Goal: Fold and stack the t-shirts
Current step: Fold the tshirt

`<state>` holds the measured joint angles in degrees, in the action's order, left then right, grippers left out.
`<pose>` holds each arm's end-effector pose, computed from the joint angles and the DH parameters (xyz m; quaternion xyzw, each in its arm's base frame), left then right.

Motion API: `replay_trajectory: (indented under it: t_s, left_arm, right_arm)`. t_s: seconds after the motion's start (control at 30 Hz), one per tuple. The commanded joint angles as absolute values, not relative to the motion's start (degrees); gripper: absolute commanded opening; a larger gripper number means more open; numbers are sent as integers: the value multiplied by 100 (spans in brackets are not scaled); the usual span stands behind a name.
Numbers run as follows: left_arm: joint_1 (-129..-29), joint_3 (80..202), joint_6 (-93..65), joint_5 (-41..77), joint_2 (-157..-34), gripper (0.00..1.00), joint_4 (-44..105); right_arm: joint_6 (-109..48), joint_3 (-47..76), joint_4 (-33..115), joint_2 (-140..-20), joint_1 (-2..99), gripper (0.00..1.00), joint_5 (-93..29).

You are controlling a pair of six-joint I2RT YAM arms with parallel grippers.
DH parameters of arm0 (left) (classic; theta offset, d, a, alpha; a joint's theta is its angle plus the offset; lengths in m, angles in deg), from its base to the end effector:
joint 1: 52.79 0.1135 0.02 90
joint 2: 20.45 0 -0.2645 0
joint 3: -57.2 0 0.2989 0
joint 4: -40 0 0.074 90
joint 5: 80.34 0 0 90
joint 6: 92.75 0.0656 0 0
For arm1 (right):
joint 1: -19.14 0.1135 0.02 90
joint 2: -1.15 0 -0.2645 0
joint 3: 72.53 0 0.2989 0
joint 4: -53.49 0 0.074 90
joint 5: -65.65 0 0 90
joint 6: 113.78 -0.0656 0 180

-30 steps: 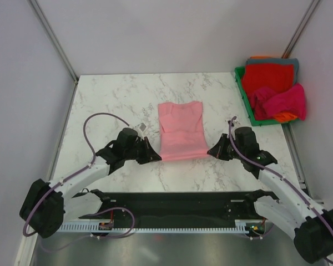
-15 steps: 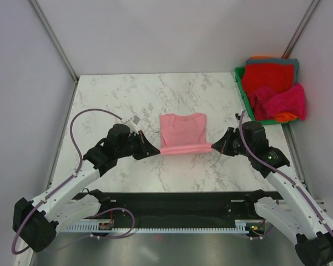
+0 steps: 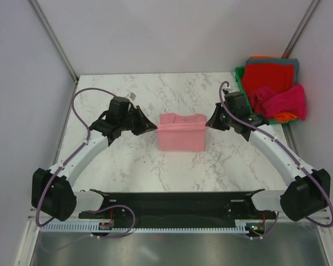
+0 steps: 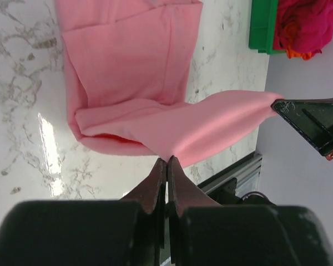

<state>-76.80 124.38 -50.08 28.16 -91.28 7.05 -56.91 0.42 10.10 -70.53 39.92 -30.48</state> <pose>0.3028 -0.1577 0.2631 -0.1075 0.8782 -0.3753 0.2765 0.3144 0.1268 0.2778 0.0766 0.9097 0.2272 0.3390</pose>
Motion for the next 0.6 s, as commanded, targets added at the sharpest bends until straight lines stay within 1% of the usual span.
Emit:
replay_trajectory:
  t_s: [0.0,0.13,0.27,0.5,0.57]
  left_arm:
    - [-7363,13012,-4573,3040,-9690,2,609]
    - [-7082,13522,-4468,3286,-10429,2,688]
    - [-7055,14329,-4371,3356,-11255,2,706]
    - [-7028,15447,-4406,3506,-12617,2,706]
    - [-6985,15728,-4450,3541,-13039,2,706]
  right_arm:
    - [-5481,593,1194,-7556,3892,0,-2523]
    - [-5446,1172,1247,-8312,3726,0,-2575]
    - [-5393,1551,1291,-9032,3567,0,-2593]
    - [-5349,2035,1405,-9675,3207,0,-2672]
    - [-5349,2246,1440,-10035,3145,2,-2742]
